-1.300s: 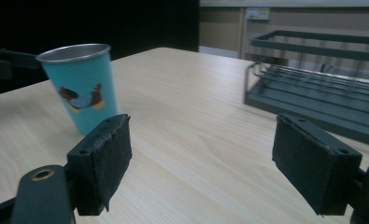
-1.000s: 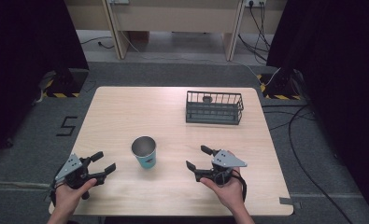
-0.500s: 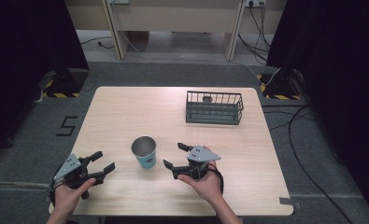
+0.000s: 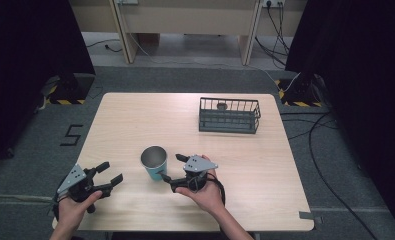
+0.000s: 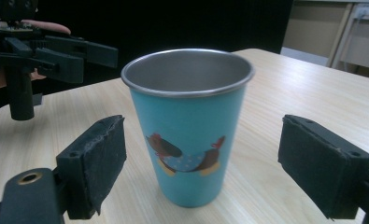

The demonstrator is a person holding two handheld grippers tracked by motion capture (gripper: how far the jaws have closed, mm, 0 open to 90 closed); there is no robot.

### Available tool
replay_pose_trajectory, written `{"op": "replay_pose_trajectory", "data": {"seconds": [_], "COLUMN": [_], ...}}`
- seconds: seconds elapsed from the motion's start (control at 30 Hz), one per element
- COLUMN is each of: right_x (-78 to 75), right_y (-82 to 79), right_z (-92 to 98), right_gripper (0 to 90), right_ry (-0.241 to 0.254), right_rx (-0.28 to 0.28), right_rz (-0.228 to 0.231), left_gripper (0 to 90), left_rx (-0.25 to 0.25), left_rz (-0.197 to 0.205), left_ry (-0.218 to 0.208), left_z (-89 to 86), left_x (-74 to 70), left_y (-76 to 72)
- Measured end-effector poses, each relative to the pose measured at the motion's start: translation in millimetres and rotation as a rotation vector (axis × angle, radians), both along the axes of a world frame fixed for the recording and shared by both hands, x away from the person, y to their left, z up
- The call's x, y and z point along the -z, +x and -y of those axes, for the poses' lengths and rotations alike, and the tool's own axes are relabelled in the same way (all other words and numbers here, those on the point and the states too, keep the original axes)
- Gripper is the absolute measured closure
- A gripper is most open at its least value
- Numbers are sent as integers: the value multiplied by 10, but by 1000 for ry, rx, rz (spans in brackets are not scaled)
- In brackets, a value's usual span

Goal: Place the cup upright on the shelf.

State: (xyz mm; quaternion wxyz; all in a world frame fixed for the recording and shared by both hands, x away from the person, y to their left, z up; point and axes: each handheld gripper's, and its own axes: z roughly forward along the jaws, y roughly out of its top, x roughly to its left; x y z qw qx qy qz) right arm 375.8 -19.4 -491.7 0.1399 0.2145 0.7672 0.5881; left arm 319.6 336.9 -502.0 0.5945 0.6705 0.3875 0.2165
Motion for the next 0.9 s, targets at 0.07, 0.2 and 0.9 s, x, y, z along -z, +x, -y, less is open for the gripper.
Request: {"op": "replay_pose_trajectory", "data": {"seconds": [0.07, 0.2, 0.9], "right_x": [22, 66, 180], "right_y": [18, 57, 226], "right_z": [-60, -168, -546], "right_gripper": [160, 159, 155], "right_ry": [-1, -4, -18], "right_rx": [0, -3, 3], "right_rz": [-9, -12, 11], "left_gripper": [195, 195, 195], "left_rx": [0, 0, 5], "left_rz": [-1, -1, 4], "left_ry": [-1, -3, -8], "left_z": [-2, -4, -3], "left_x": [1, 0, -5], "left_y": [0, 0, -4]}}
